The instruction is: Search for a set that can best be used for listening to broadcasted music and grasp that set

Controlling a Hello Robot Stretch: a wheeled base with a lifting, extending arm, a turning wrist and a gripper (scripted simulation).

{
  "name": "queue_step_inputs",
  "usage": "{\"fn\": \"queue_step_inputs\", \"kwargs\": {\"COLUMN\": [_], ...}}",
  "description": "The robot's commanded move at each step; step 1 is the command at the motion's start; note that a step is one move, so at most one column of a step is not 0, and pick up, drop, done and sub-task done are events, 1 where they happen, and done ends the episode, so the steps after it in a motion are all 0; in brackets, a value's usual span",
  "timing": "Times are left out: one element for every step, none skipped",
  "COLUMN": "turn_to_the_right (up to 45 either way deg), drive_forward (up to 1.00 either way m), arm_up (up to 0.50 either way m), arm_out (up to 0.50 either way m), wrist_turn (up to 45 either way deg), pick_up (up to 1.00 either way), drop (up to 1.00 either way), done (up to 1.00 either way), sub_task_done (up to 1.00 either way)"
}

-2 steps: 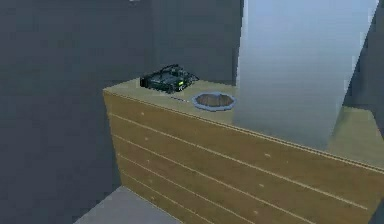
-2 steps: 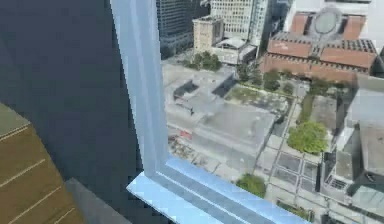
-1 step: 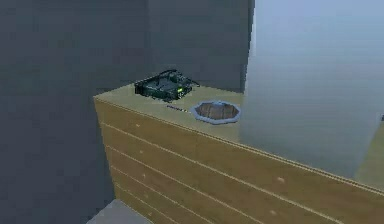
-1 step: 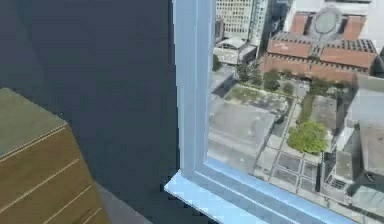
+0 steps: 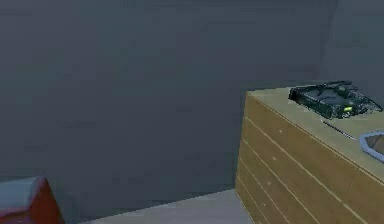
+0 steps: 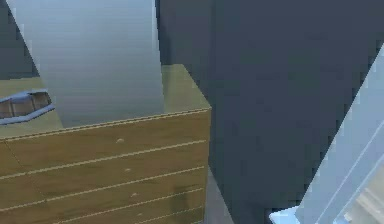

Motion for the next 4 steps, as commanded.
{"fn": "queue_step_inputs", "kwargs": {"turn_to_the_right": [0.0, -30.0, 0.0, 0.0], "drive_forward": [0.60, 0.00, 0.00, 0.00], "arm_up": [0.00, 0.00, 0.50, 0.38], "arm_out": [0.00, 0.00, 0.00, 0.00], "wrist_turn": [0.0, 0.0, 0.0, 0.0], "pick_up": [0.00, 0.00, 0.00, 0.00], "drop": [0.00, 0.00, 0.00, 0.00], "done": [0.00, 0.00, 0.00, 0.00], "sub_task_done": [0.00, 0.00, 0.00, 0.00]}}
